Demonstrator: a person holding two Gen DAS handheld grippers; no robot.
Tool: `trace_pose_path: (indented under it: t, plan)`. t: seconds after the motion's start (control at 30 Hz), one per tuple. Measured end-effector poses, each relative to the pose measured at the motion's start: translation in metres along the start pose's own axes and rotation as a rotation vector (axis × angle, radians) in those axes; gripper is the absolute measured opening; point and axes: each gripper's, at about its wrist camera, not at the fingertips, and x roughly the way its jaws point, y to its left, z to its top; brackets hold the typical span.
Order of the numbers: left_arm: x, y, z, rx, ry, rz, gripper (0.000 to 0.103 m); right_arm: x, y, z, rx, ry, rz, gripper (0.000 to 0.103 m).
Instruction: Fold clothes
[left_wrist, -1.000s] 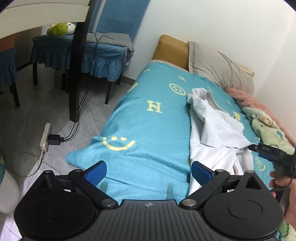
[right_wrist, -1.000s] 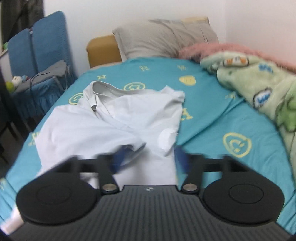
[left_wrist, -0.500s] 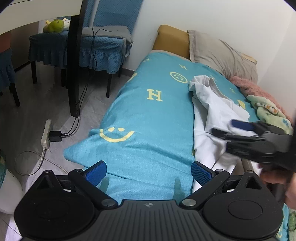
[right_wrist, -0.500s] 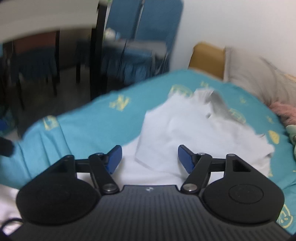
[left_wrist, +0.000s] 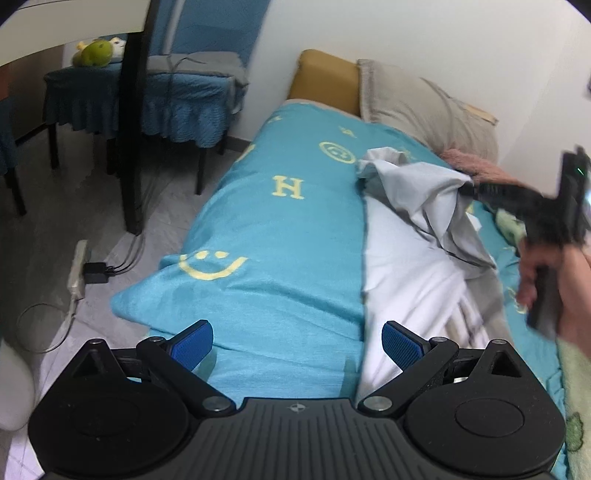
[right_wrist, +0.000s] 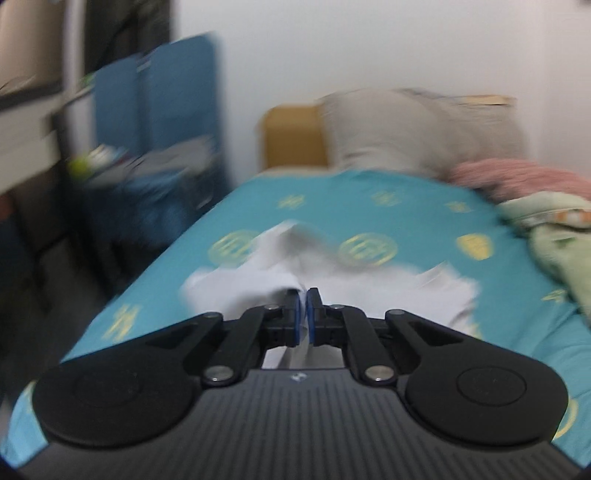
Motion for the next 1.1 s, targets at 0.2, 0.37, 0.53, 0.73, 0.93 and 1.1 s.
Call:
trace_pose_path:
  t: [0.2, 0.37, 0.53, 0.73, 0.93, 1.1]
  plan:
    - [0.01, -0.01, -0.004, 0.03, 0.015, -0.021, 0.099, 0.052, -0.063, 0.012, 0.188, 0.004, -0.226, 0.007]
    - [0.022, -0.012, -0.006, 0.037, 0.038, -0.016, 0.099, 0.089, -0.091, -0.006, 0.234, 0.063, -0.269, 0.007]
    - [0.031, -0.016, -0.005, 0.052, 0.055, -0.009, 0.099, 0.094, -0.099, -0.021, 0.28, 0.077, -0.183, 0.01]
    - [0.024, -0.017, -0.004, 0.069, 0.035, -0.004, 0.099, 0.048, -0.101, -0.025, 0.364, 0.093, -0.104, 0.076]
    - [0.008, -0.019, -0.005, 0.09, 0.028, -0.03, 0.098, -0.059, -0.084, -0.027, 0.362, 0.081, -0.035, 0.075]
    - [-0.005, -0.02, -0.007, 0.099, 0.074, -0.082, 0.096, -0.169, -0.065, -0.046, 0.362, 0.087, 0.018, 0.075]
